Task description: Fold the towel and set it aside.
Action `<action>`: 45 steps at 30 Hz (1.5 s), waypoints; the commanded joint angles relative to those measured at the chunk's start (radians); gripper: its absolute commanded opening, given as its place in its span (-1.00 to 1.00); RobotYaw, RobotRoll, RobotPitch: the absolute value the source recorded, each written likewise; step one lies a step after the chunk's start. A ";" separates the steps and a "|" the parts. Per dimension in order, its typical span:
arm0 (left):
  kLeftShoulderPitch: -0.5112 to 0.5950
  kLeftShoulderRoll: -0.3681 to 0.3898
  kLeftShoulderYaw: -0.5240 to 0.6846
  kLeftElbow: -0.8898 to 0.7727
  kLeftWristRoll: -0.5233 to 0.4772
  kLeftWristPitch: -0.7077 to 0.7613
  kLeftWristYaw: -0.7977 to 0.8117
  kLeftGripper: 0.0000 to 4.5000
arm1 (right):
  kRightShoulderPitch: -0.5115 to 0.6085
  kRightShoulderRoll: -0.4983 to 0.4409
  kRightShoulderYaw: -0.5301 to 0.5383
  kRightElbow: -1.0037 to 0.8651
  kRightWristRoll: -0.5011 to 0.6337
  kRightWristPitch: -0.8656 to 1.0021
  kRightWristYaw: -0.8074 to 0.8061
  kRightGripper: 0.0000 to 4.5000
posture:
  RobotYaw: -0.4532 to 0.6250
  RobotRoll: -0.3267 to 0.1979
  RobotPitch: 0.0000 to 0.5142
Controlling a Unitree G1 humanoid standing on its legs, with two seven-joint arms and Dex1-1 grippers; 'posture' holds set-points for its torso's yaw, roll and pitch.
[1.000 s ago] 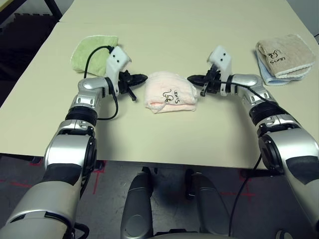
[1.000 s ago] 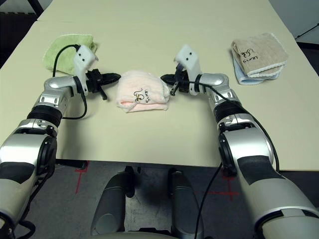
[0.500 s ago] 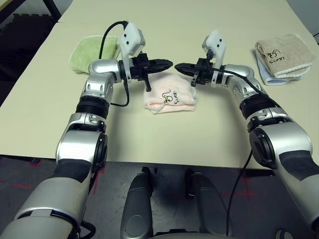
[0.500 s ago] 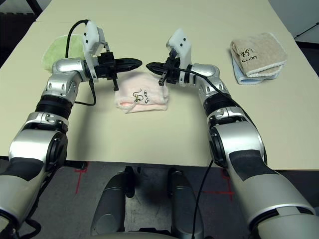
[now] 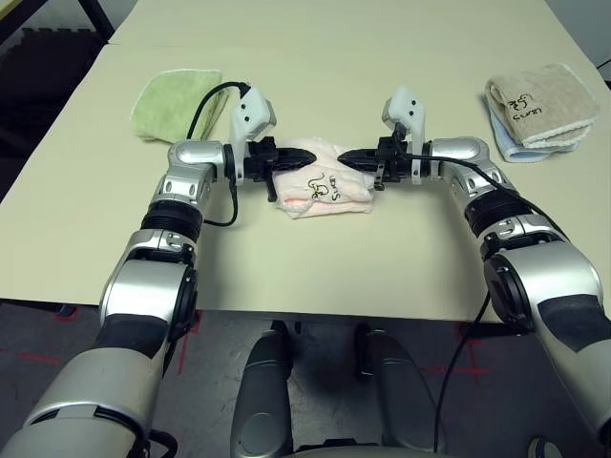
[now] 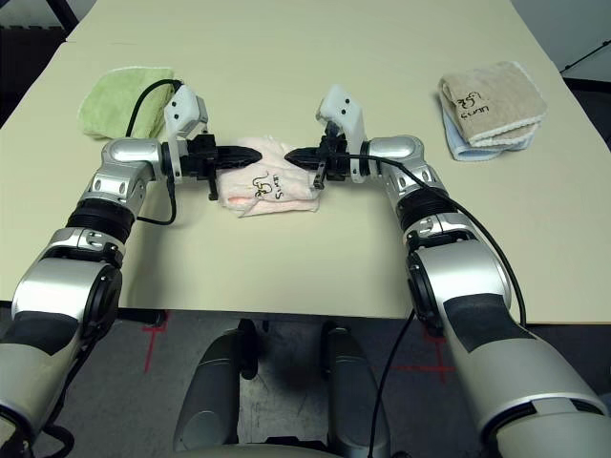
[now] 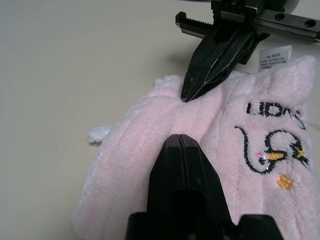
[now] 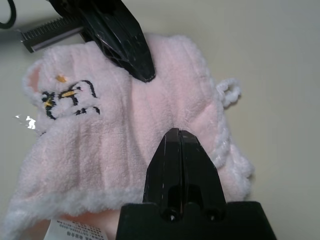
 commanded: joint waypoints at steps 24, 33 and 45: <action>0.067 0.102 0.047 -0.185 -0.088 0.070 -0.108 -0.98 | 0.065 -0.079 -0.109 -0.130 0.166 -0.043 0.120 -1.00 | -0.20 0.25 -0.14; 0.220 0.081 -0.009 -0.512 -0.172 0.218 -0.196 -0.98 | 0.142 -0.071 -0.083 -0.288 0.244 0.053 0.282 -1.00 | -0.18 0.25 -0.14; 0.151 0.067 -0.050 -0.241 -0.080 0.088 -0.145 -0.98 | 0.143 -0.061 0.044 -0.171 0.112 -0.030 0.307 -1.00 | -0.18 0.25 -0.13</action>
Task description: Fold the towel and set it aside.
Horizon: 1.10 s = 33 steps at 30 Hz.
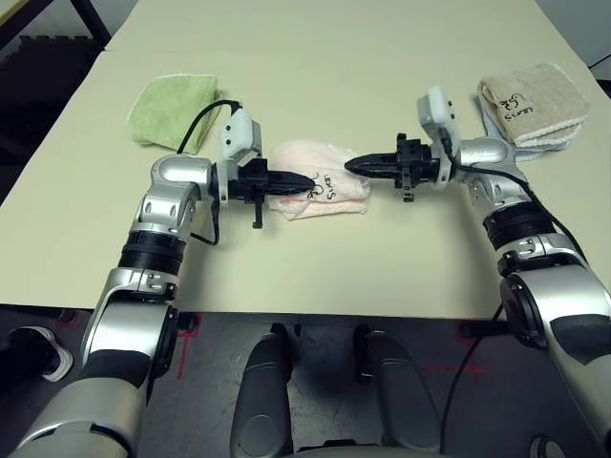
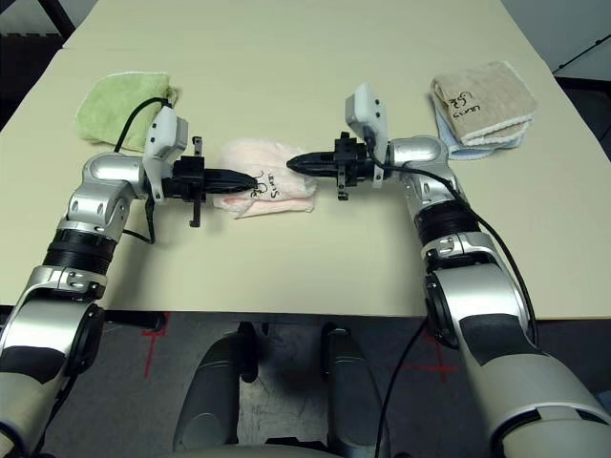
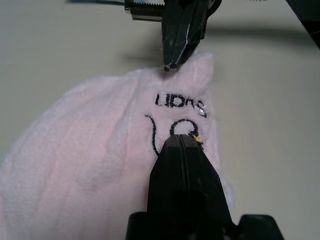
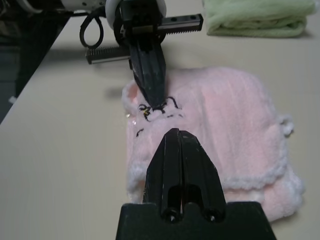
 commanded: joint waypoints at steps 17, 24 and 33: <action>-0.036 0.068 -0.024 0.249 0.083 -0.140 -0.083 -0.98 | -0.014 -0.099 0.095 0.183 -0.171 -0.123 -0.036 -1.00 | -0.20 0.25 -0.12; -0.054 0.078 -0.001 0.233 0.067 -0.135 -0.080 -0.98 | -0.037 -0.125 0.017 0.159 -0.079 -0.073 0.049 -1.00 | -0.20 0.25 -0.14; -0.065 0.108 0.142 -0.074 -0.096 0.144 0.018 -0.98 | -0.016 -0.119 -0.164 -0.044 0.123 0.272 -0.061 -1.00 | -0.20 0.25 -0.17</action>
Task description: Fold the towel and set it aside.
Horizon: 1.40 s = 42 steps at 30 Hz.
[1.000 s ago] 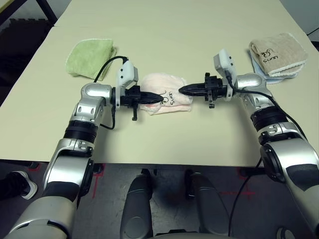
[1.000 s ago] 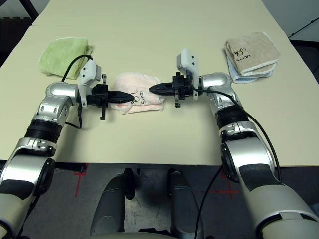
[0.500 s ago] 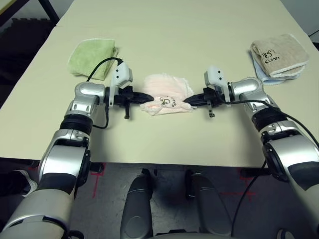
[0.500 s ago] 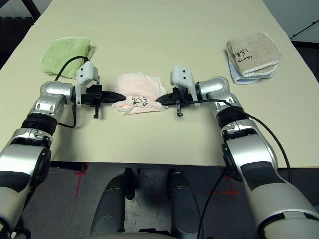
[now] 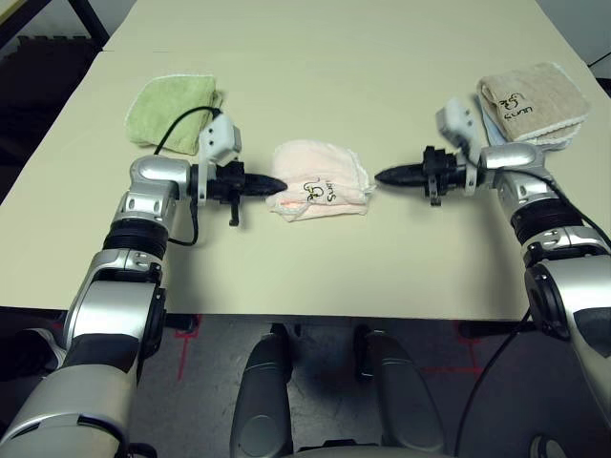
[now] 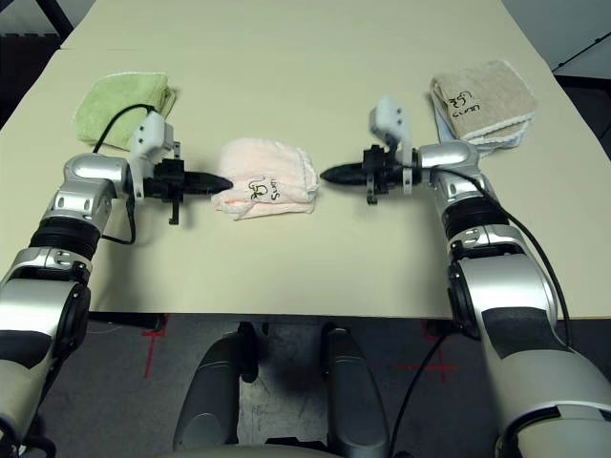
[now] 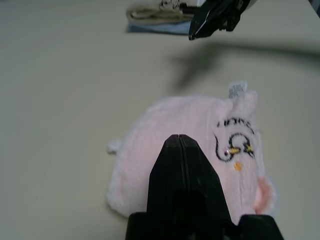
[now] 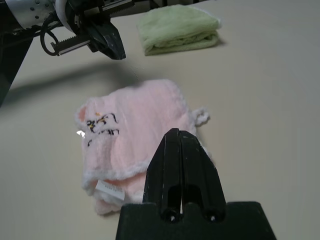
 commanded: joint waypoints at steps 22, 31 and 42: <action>0.243 0.099 0.015 -0.216 -0.052 0.045 0.011 1.00 | 0.215 -0.169 0.044 -0.166 0.021 0.056 0.159 0.99 | -0.21 0.25 -0.16; 0.144 0.080 0.102 -0.202 -0.203 0.847 0.279 1.00 | 0.292 -0.183 0.039 -0.284 0.044 0.142 0.133 0.99 | -0.24 0.25 -0.15; -0.001 0.038 0.157 -0.101 -0.334 1.357 0.408 1.00 | 0.303 -0.209 0.025 -0.332 0.085 0.147 0.157 0.99 | -0.24 0.25 -0.12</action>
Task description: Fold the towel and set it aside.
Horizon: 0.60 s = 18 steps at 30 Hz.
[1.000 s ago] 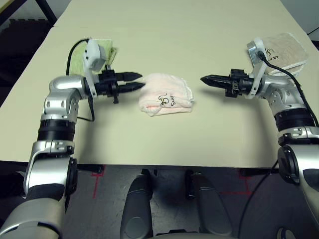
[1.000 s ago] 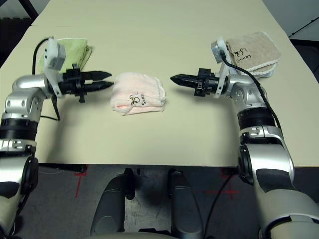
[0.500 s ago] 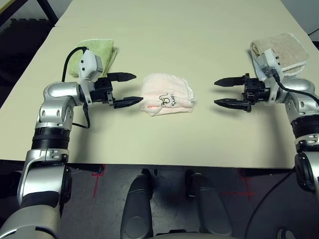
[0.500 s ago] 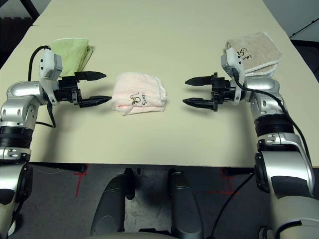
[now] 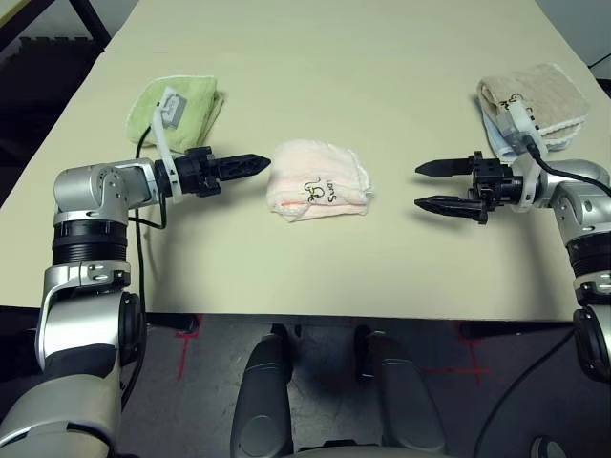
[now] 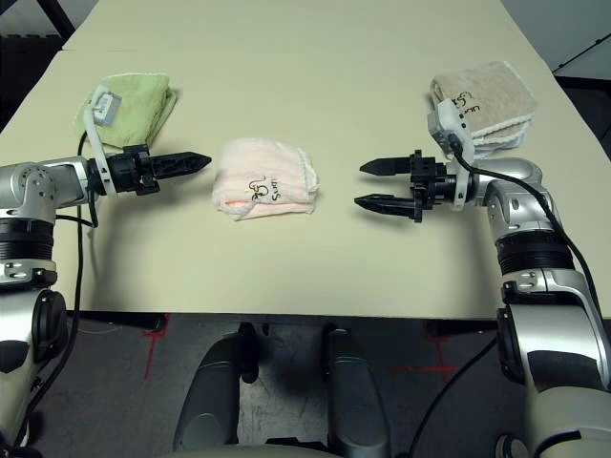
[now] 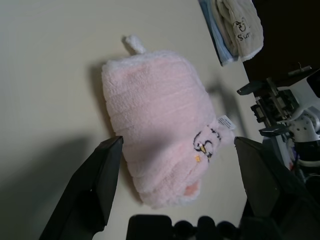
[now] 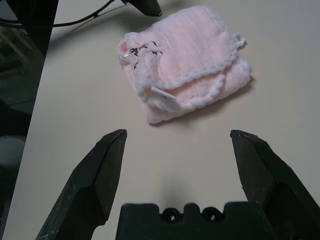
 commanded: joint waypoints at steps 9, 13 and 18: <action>-0.045 -0.028 -0.075 0.102 -0.004 0.046 0.008 1.00 | 0.045 -0.051 -0.015 -0.075 0.032 -0.010 0.013 0.99 | -0.28 0.25 -0.11; -0.056 -0.011 -0.095 0.145 0.005 0.029 -0.001 1.00 | 0.055 -0.054 -0.018 -0.116 0.049 0.019 0.000 0.99 | -0.30 0.25 -0.10; -0.062 0.018 -0.129 0.168 0.010 0.033 -0.019 1.00 | 0.061 -0.057 -0.017 -0.145 0.062 0.042 -0.009 0.99 | -0.30 0.25 -0.08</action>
